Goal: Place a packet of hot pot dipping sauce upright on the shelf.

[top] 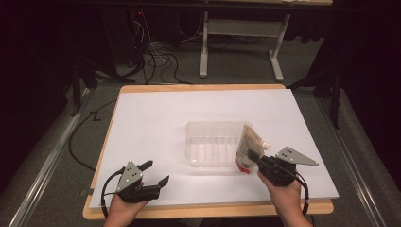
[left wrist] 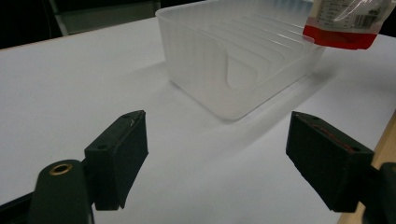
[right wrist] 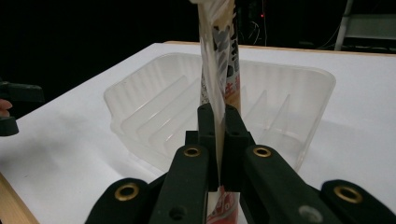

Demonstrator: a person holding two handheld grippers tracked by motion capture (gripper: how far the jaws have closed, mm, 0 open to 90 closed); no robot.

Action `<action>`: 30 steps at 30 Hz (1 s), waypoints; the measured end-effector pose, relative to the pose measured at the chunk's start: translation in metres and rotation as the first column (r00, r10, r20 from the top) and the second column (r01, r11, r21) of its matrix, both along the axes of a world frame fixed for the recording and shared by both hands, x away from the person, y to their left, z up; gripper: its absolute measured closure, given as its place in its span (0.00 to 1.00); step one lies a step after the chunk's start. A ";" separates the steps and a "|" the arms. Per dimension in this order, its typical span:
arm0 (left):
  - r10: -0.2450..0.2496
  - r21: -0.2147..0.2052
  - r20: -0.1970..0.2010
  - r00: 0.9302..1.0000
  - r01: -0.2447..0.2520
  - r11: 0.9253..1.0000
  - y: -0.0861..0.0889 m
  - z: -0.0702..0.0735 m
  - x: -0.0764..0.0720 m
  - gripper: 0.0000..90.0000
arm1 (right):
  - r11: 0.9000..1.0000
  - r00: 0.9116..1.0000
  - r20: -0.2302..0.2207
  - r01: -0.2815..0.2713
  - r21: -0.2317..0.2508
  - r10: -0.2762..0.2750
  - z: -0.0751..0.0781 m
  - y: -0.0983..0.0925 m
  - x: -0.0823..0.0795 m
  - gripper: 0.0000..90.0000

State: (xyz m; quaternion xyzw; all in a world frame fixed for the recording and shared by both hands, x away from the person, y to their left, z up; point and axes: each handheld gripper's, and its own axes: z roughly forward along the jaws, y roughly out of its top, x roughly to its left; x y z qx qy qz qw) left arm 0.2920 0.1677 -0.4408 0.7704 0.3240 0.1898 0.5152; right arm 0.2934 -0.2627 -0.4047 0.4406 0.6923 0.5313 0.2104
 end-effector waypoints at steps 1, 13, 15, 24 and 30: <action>0.000 0.000 0.001 1.000 0.000 1.000 0.000 0.000 0.000 0.24 | 1.000 1.000 0.000 0.001 -0.004 -0.001 0.000 0.001 0.001 1.00; -0.007 -0.013 0.005 1.000 0.007 1.000 0.001 0.002 -0.002 0.24 | 0.996 0.999 0.008 0.042 -0.077 -0.042 0.003 0.014 0.021 1.00; -0.009 -0.014 0.005 1.000 0.009 1.000 0.001 0.002 -0.002 0.24 | 0.995 0.999 0.012 0.046 -0.086 -0.045 0.003 0.016 0.025 1.00; -0.008 -0.019 0.006 1.000 0.008 1.000 0.001 0.002 -0.002 0.24 | 0.990 0.997 0.019 0.073 -0.121 -0.071 0.003 0.021 0.039 1.00; -0.009 -0.020 0.008 1.000 0.009 1.000 0.001 0.003 -0.002 0.24 | 0.987 0.996 0.024 0.089 -0.136 -0.087 0.001 0.024 0.050 1.00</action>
